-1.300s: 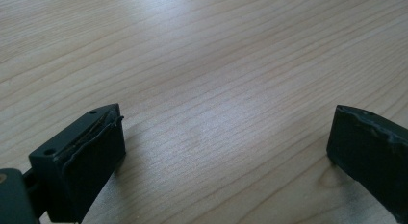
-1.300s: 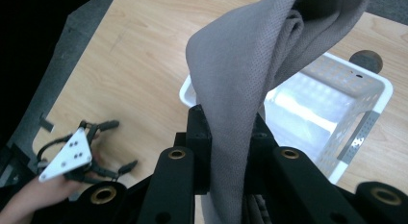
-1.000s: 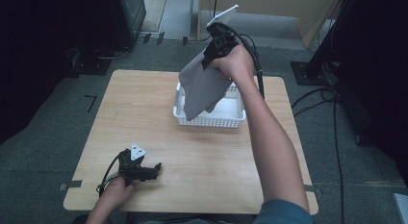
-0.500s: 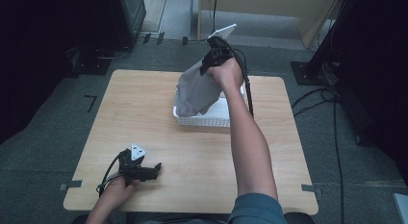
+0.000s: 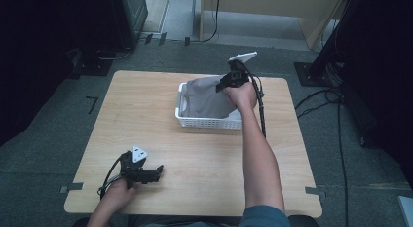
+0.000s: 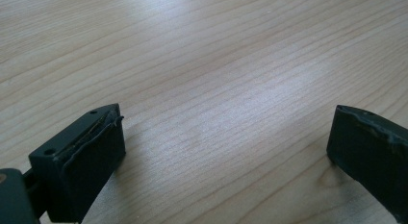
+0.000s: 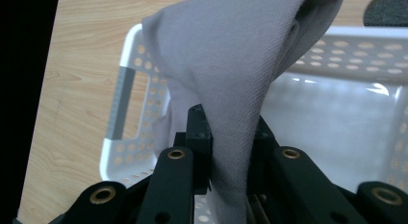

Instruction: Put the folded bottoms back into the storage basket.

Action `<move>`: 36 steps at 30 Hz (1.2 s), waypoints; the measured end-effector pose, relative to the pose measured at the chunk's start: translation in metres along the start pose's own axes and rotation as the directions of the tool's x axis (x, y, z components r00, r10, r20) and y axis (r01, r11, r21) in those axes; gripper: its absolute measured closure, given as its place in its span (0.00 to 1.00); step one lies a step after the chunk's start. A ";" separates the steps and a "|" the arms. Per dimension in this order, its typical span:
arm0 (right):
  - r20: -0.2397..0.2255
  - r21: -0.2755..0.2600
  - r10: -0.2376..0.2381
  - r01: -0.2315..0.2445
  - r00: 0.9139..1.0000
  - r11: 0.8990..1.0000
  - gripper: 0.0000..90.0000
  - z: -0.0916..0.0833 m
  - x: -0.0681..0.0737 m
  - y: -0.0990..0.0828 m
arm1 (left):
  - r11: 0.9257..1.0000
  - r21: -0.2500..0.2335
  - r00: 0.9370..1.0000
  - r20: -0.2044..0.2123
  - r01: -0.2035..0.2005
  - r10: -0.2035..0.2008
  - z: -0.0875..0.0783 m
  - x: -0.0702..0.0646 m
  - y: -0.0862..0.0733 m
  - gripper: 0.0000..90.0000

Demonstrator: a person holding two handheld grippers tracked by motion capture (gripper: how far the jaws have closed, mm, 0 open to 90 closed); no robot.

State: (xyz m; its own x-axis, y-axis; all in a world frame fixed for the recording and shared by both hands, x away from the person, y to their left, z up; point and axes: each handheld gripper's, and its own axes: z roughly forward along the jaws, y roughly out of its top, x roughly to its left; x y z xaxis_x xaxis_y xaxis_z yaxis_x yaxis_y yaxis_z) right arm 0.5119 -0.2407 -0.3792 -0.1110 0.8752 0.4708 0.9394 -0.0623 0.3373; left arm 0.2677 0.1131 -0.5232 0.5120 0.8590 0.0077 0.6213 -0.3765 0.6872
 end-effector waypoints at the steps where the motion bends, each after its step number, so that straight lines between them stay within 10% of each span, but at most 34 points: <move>1: -0.006 -0.002 0.014 -0.014 1.000 1.000 0.86 0.002 -0.009 -0.004 | 1.000 0.000 1.000 0.000 0.000 0.000 0.000 0.000 0.000 0.00; 16: -0.061 -0.011 0.068 -0.069 0.996 0.998 0.85 0.030 -0.052 -0.029 | 1.000 0.001 1.000 0.001 0.000 0.000 0.000 0.000 0.000 0.00; 24: -0.014 -0.021 0.071 -0.071 0.997 0.997 0.85 0.042 -0.063 -0.030 | 1.000 0.002 1.000 0.001 0.001 -0.001 0.000 0.000 0.000 0.00; 36: 0.027 -0.079 -0.031 0.033 0.999 0.996 0.76 0.049 -0.070 -0.033 | 1.000 0.004 1.000 0.001 -0.002 0.002 0.000 0.000 0.000 0.00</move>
State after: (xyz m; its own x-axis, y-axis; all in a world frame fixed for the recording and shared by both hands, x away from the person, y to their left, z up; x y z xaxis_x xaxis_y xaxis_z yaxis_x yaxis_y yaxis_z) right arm 0.5042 -0.2761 -0.4631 -0.1313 0.8892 0.4383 0.9065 -0.0713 0.4162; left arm 0.2680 0.1128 -0.5231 0.5143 0.8576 0.0083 0.6224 -0.3799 0.6843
